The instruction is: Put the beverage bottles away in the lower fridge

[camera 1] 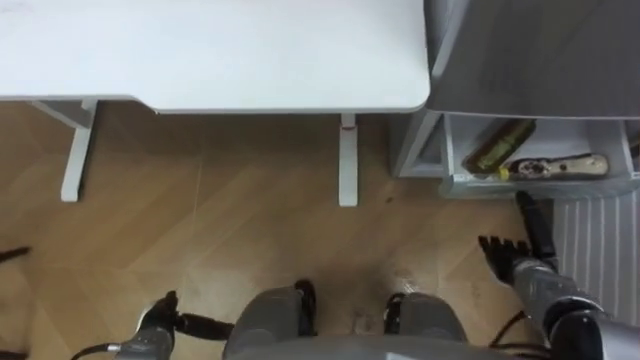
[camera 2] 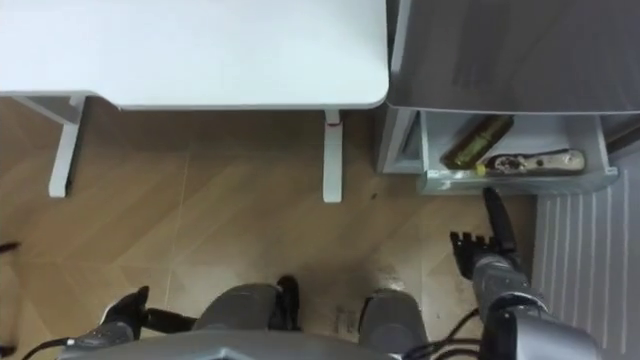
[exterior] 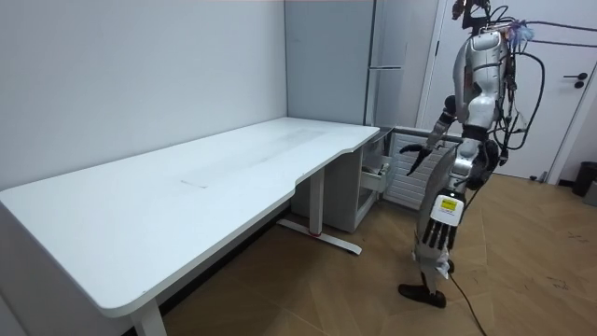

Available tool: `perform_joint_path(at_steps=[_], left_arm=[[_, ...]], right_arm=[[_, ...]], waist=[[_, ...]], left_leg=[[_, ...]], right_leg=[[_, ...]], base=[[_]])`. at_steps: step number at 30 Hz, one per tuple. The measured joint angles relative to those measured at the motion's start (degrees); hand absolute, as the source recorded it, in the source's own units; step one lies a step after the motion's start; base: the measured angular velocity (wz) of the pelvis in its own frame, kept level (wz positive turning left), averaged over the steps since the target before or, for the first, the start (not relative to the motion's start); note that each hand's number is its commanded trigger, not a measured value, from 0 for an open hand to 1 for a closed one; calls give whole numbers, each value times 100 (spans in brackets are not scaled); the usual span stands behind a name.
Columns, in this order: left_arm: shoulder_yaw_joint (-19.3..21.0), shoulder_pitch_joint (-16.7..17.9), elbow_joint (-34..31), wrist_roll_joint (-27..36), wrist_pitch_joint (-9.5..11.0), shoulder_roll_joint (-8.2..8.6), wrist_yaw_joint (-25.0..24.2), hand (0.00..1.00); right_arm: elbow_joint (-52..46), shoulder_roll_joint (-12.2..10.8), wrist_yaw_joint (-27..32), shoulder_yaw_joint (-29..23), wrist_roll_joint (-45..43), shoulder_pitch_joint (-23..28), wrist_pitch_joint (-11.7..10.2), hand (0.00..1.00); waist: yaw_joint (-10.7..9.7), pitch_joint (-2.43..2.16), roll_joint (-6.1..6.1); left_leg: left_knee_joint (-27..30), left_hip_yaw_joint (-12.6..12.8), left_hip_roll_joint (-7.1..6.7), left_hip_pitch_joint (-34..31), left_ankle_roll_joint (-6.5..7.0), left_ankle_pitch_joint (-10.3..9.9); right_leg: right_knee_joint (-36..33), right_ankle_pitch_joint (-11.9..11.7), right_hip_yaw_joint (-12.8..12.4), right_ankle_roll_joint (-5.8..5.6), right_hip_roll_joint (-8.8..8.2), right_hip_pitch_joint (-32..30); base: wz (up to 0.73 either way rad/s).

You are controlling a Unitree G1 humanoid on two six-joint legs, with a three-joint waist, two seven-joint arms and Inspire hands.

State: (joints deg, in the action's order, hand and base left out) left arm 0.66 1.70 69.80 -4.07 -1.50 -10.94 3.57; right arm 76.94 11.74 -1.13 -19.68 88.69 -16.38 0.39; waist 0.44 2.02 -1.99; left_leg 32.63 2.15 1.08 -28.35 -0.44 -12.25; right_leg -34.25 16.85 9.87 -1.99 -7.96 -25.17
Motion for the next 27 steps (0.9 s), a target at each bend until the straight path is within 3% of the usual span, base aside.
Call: perform_joint_path(at_steps=[5,7,12,16,24,27], left_arm=[[-558,-195,63,12,22,-195,133,0],[-605,-401,109,114,22,-200,184,0],[-812,-774,-58,465,27,-284,341,0],[-1013,-782,-376,476,24,-349,370,0],[-1321,-639,-662,1143,19,-526,374,0],[-1335,-586,-747,1218,18,-567,384,0]], right_arm=[[42,293,146,-10,242,-449,-177,0],[43,480,176,11,303,-572,-201,0],[42,929,180,127,337,-1068,-231,0],[-115,1080,326,392,333,-1229,-251,0],[-562,1252,544,625,339,-1493,-291,0],[-810,1362,545,791,313,-1693,-297,0]], waist=[[135,11,39],[150,24,80],[161,27,157],[162,18,190],[164,9,198],[160,8,201]], left_leg=[[937,-5,-5,-1327,9,-146],[1209,-13,-70,-1712,-15,-172],[2019,-50,-54,-2834,-12,-279],[2449,-41,-46,-3365,-2,-355],[2912,-37,-96,-4089,20,-369],[3239,-37,-99,-4327,50,-496]], right_leg=[[-1192,276,-120,62,-136,-1365],[-1578,376,-151,65,-240,-1791],[-2403,518,-207,105,-296,-2886],[-2847,616,-275,142,-321,-3428],[-3415,767,-237,230,-513,-4118],[-3724,876,-223,236,-605,-4317]], base=[[3],[12],[4],[0],[11],[3]])
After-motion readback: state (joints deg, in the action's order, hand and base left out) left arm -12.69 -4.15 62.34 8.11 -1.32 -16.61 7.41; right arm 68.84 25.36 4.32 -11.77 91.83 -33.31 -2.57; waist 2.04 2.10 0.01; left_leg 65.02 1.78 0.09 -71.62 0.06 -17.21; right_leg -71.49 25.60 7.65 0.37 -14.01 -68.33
